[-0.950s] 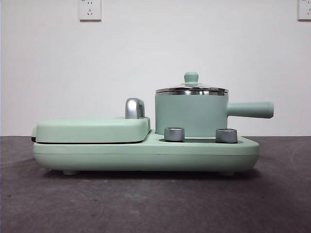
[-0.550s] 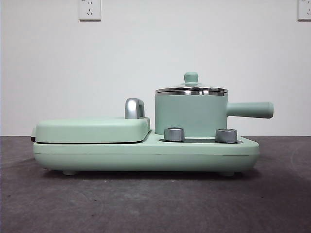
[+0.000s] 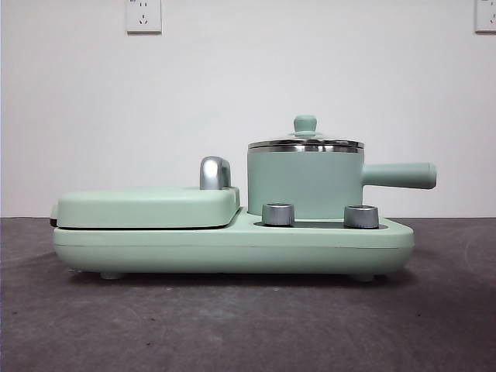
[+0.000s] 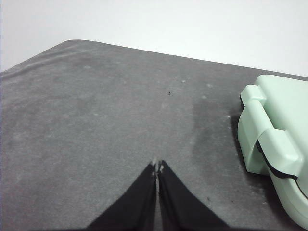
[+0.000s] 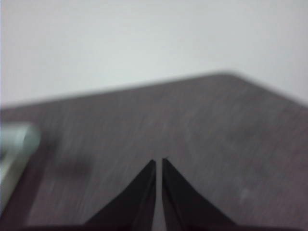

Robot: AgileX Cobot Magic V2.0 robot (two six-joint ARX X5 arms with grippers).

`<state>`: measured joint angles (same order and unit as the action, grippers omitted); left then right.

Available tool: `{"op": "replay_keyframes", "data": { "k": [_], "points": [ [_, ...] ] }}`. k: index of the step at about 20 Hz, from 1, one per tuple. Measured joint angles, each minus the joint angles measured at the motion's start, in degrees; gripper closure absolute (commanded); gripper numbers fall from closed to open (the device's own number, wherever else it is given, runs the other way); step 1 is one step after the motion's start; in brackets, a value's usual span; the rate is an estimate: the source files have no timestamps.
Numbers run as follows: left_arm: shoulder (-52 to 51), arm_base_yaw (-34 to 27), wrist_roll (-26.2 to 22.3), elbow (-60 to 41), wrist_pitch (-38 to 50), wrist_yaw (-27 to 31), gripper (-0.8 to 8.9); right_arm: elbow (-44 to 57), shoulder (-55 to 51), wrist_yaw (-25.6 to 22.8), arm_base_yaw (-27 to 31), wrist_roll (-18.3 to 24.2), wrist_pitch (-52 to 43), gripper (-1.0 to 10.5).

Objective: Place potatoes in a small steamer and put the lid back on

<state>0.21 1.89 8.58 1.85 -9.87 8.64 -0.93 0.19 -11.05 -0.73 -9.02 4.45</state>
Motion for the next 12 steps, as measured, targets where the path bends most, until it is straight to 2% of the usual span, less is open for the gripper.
{"op": "replay_keyframes", "data": {
  "k": [3,7,12],
  "points": [
    [0.0,0.0,0.0,0.0,0.0,0.0,8.07,0.0,0.0,3.6,0.0,1.2,4.6,9.3],
    [0.0,0.0,0.0,0.0,0.0,0.0,8.07,0.0,0.1,7.8,0.0,3.7,5.0,9.3],
    [0.0,0.0,0.0,0.0,0.0,0.0,8.07,0.0,0.1,8.5,-0.3,4.7,5.1,9.3]
  ]
}}
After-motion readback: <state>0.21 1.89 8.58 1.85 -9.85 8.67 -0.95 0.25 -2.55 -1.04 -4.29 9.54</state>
